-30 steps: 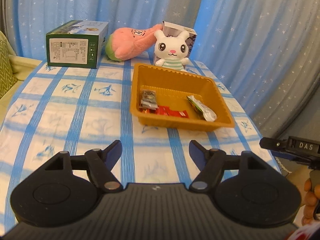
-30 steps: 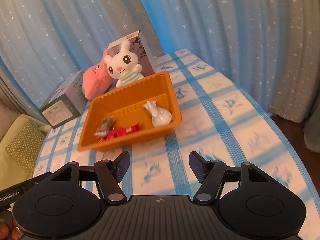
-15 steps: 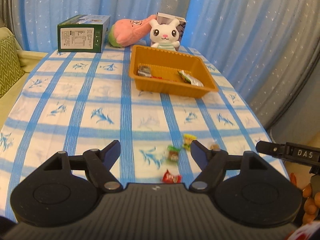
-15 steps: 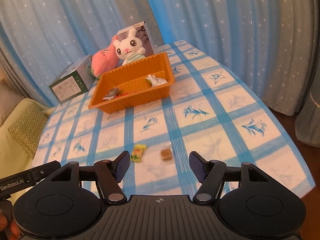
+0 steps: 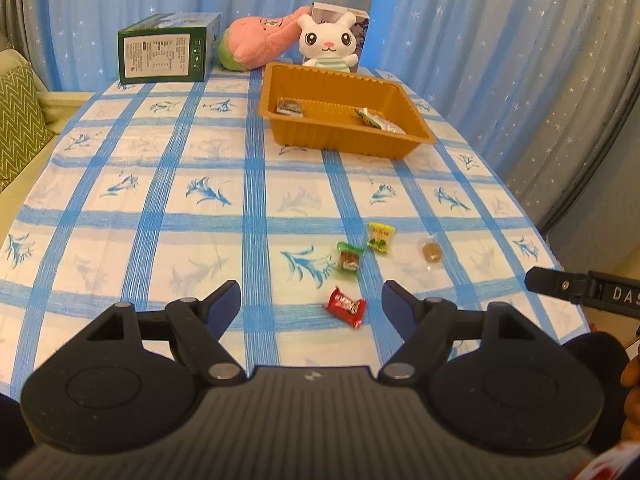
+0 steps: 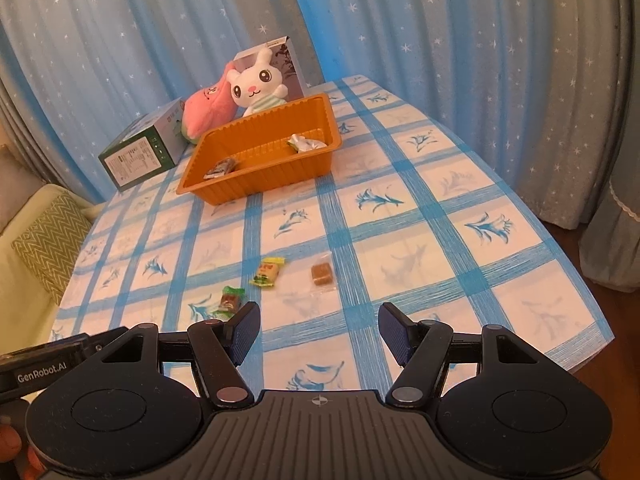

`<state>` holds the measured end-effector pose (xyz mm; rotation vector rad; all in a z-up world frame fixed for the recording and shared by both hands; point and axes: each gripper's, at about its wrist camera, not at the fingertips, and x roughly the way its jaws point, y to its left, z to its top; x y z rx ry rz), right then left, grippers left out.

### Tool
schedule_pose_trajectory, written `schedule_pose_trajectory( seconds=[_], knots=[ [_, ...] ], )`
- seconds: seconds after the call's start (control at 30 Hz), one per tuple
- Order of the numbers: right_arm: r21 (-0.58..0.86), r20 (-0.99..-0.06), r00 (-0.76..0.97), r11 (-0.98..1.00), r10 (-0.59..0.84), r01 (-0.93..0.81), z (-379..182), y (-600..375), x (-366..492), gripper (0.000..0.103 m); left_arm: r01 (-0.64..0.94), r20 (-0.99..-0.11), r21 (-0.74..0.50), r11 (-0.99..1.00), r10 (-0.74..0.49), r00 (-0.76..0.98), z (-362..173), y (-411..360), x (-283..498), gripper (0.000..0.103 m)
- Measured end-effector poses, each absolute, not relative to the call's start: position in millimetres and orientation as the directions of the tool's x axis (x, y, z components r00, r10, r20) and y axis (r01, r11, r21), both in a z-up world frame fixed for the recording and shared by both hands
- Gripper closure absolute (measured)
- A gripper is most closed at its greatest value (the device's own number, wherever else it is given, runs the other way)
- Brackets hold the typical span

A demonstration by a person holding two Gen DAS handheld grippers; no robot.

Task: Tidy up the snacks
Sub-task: 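Move both open tools back toward the remaining candies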

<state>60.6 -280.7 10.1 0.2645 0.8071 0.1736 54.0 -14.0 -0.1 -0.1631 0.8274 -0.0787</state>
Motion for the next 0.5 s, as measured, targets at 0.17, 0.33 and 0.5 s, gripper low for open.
schedule_pose_trajectory(
  seconds=[0.17,0.33,0.5],
  knots=[
    [0.272,-0.685,0.69,0.961,0.234,-0.056,6,-278,59,0.038,0.024,-0.736,-0.16,0.987,-0.136,0.663,-13,-16,49,0.028],
    [0.267,-0.686,0.691,0.962,0.229,-0.054,-2,-277,63,0.038,0.051,-0.739,-0.152,0.987,-0.148,0.657,-28,-22,51,0.029],
    [0.261,-0.689,0.69,0.964,0.222,-0.049,-9,-278,68,0.038,0.103,-0.739,-0.129,0.986,-0.165,0.653,-42,-31,57,0.036]
  ],
)
